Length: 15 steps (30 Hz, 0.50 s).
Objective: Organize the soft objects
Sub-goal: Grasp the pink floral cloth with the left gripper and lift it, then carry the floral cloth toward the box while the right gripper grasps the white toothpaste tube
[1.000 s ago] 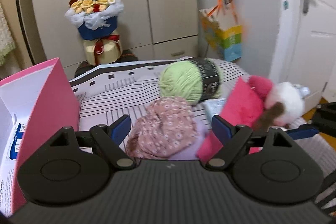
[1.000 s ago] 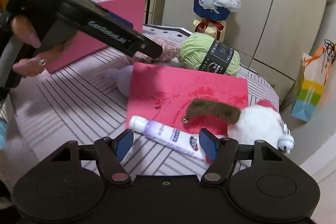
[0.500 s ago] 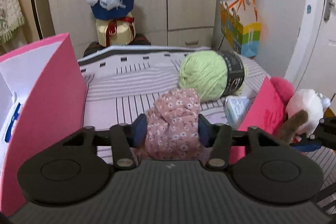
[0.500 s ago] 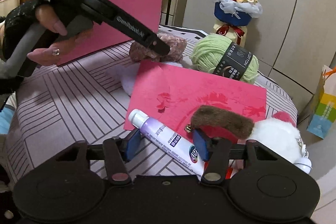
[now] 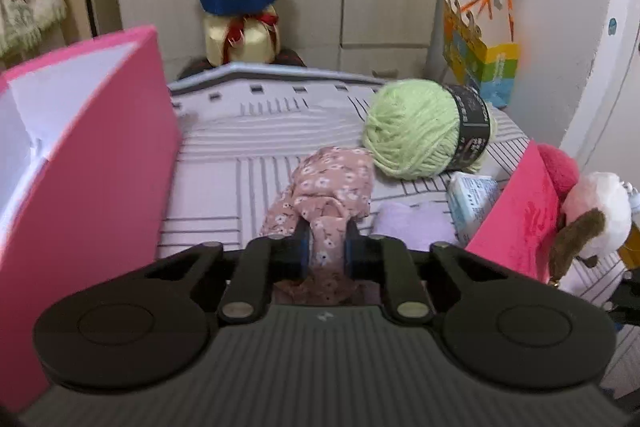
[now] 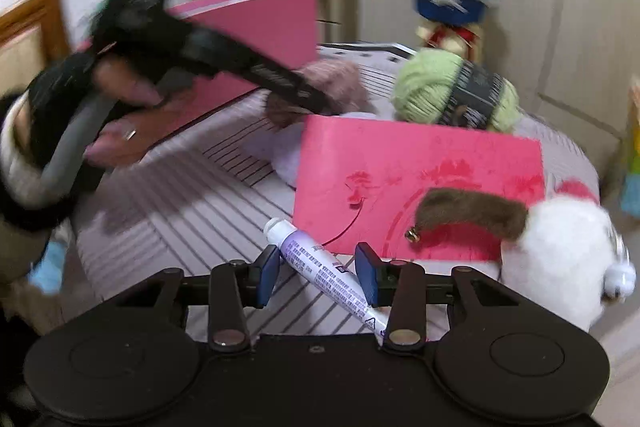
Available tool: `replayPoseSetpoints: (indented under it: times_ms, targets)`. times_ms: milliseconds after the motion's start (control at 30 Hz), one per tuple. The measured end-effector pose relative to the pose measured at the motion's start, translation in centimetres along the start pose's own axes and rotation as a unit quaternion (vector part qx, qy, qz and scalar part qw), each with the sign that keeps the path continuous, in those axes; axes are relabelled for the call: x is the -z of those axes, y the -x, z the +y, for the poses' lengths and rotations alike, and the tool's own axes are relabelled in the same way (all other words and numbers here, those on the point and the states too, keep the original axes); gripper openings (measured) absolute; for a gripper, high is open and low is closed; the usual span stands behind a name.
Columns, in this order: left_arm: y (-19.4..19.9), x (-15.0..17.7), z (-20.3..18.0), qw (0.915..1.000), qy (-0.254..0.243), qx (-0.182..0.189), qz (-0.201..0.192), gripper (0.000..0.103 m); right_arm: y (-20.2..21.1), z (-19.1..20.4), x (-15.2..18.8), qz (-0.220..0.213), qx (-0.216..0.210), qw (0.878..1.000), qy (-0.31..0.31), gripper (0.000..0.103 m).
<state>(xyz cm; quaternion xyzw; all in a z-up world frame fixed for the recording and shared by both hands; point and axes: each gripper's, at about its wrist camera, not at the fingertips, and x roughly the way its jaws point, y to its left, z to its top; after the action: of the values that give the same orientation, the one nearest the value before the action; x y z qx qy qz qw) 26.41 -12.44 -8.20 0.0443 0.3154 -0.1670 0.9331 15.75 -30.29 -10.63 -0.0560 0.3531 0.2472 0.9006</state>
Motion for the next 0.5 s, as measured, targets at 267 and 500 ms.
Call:
replayPoseSetpoints:
  times_ms: [267,500]
  targets:
    - [3.9,1.7,0.1,0.9982,-0.003,-0.029,-0.052,0.011,0.1,0.8,0.2,0.008,0.001,0.997,-0.082,0.032]
    - [5.8,3.0,0.9,0.9975,0.016,-0.016,-0.068,0.011,0.9,2.1,1.3,0.023,0.013,1.0,0.0,0.039]
